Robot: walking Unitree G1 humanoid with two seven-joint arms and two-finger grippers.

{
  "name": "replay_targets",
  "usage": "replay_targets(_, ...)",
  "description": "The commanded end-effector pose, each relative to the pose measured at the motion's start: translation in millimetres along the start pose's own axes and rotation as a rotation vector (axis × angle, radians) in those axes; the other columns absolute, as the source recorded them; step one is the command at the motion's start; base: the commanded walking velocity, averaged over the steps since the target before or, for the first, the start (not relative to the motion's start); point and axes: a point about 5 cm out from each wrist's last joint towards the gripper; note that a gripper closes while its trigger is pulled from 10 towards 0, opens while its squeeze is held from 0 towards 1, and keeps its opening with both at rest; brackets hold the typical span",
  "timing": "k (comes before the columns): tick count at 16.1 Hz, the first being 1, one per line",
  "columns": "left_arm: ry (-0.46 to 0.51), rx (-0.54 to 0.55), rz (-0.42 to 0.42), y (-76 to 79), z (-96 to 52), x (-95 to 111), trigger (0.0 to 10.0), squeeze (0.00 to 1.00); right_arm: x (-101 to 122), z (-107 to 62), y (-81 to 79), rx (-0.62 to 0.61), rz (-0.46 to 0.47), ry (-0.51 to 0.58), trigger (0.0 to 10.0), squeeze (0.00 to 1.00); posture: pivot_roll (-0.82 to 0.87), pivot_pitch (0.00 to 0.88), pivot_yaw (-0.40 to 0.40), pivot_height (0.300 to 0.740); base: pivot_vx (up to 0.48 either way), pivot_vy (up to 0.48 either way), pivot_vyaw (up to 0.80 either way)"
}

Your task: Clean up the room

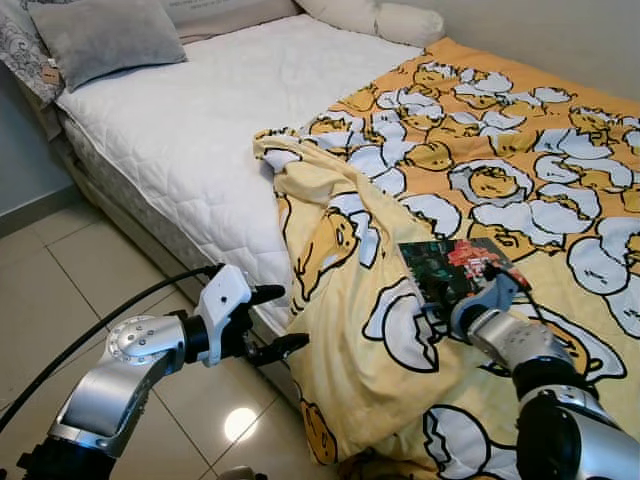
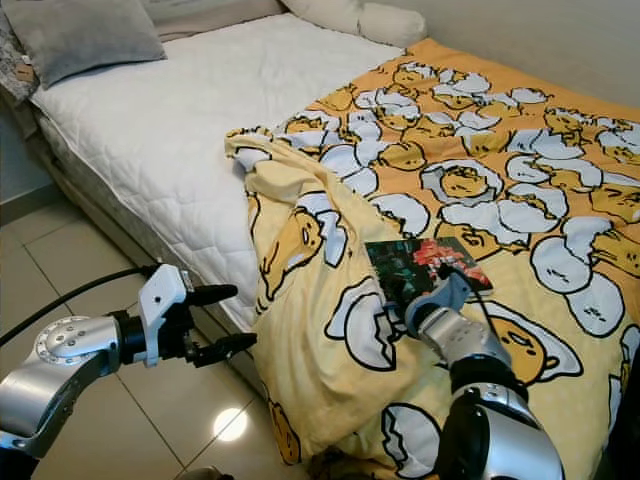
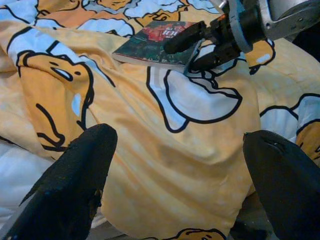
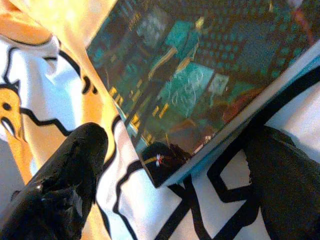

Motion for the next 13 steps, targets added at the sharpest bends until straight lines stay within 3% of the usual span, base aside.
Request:
replay_targets(1,-0.018,-0.008,0.008,-0.3,0.4,2,10.0,0.00,-6,2.2,0.7,-0.018,-0.009,-0.012,10.0,0.00,-0.03,0.000,-0.030,0.740,0.000,0.000,0.00)
replay_targets(3,-0.022,-0.012,0.008,-0.6,0.4,2,10.0,0.00,-7,3.1,4.5,-0.025,0.054,0.050,10.0,0.00,-0.03,0.000,-0.018,0.740,0.000,0.000,0.00)
replay_targets(6,-0.024,0.000,0.008,-4.5,-0.7,4,10.0,0.00,11,-0.6,10.2,0.020,0.279,0.252,10.0,0.00,-0.02,0.000,-0.007,0.740,0.000,0.000,0.00)
replay_targets(13,-0.028,-0.009,0.008,-7.3,1.5,6,10.0,0.00,42,-5.7,-2.0,0.168,0.262,0.393,10.0,0.00,-0.03,0.000,0.014,0.740,0.000,0.000,0.00)
Point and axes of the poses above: a point about 5 cm out from each wrist's last joint towards the gripper, its own z axis pointing out of the wrist towards the gripper, its own x axis along the axis of the wrist's last joint, y = z × x, and after that the axes turned 14 degrees about -z, right-handed
